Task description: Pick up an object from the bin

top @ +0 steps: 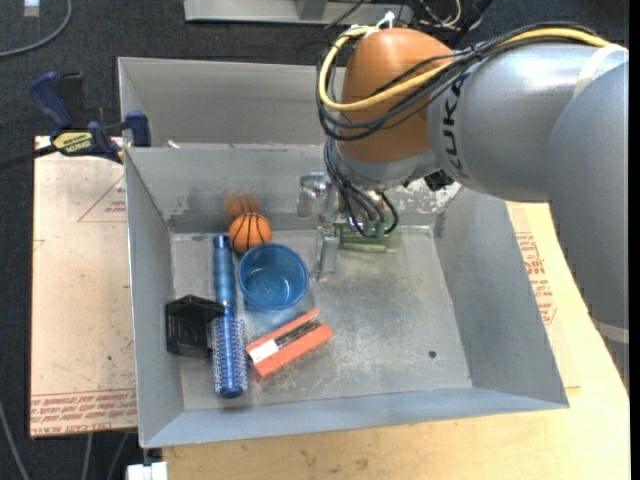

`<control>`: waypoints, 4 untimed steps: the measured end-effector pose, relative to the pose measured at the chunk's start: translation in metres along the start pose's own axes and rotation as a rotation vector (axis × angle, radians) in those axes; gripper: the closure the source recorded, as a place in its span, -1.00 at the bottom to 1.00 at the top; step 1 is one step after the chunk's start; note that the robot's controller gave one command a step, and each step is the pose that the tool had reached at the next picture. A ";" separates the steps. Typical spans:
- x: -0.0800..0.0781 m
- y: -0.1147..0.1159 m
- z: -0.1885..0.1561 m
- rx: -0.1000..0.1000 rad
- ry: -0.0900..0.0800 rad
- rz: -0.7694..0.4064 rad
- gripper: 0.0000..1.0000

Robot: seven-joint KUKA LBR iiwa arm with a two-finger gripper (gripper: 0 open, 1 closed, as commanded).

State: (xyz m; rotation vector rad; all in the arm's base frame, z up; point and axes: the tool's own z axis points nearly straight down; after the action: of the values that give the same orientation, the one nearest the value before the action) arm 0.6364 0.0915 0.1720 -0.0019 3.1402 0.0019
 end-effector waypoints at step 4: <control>0.066 -0.031 0.076 -0.002 0.001 -0.281 -1.00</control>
Offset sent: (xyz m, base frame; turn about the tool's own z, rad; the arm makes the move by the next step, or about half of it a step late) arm -0.0373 -0.0745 -0.0683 -0.4204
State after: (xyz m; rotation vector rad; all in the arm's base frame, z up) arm 0.5701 0.0609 0.0962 -0.4423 3.1098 0.0047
